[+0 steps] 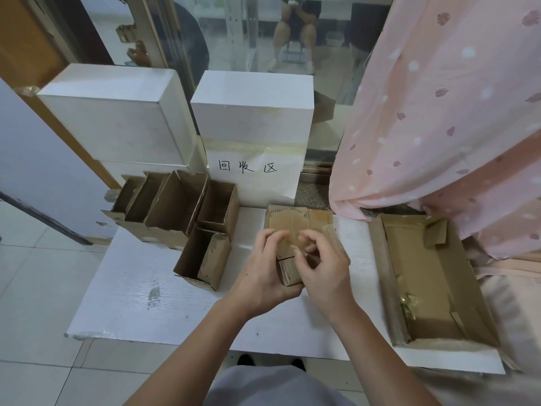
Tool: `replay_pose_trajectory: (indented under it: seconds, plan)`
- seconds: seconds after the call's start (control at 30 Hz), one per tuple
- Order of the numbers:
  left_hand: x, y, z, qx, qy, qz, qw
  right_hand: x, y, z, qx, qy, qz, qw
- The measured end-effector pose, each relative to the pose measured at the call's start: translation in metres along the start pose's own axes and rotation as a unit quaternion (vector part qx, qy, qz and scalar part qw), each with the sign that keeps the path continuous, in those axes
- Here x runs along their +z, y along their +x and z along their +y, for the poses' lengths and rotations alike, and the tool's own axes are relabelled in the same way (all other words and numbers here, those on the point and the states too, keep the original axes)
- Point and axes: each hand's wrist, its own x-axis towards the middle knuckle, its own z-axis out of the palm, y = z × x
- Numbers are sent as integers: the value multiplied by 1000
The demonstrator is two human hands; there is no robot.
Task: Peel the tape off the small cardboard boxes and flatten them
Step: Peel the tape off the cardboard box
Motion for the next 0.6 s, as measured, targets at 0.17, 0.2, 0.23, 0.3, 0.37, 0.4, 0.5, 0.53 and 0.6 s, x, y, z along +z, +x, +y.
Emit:
replay_pose_trajectory:
  seconds: [0.17,0.2,0.23,0.3,0.37,0.4,0.5,0.53,0.6]
  plan:
    - [-4,1,-4,5,14,28,999,3,-2,8,-26,-56,-21,998]
    - [-4,1,-5,4,15,33,999,3,-2,9,-29,-47,-34,998]
    - [-4,1,-5,3,16,37,999,4,-2,8,-31,-41,-45,998]
    - [-4,0,-6,7,22,41,999,7,-1,7,-27,-33,-52,998]
    - [-3,0,-7,18,33,45,998,9,0,5,-12,-30,-43,999]
    - [-3,0,-8,22,37,45,998,11,0,3,-6,-32,-41,999]
    - [-3,-2,-9,22,45,47,998,13,-1,-3,-17,-51,-42,998]
    - [-2,-3,-9,23,46,47,998,14,-1,-4,-24,-57,-37,997]
    - [-1,-3,-7,24,40,42,998,17,-1,-7,-34,-59,-20,997]
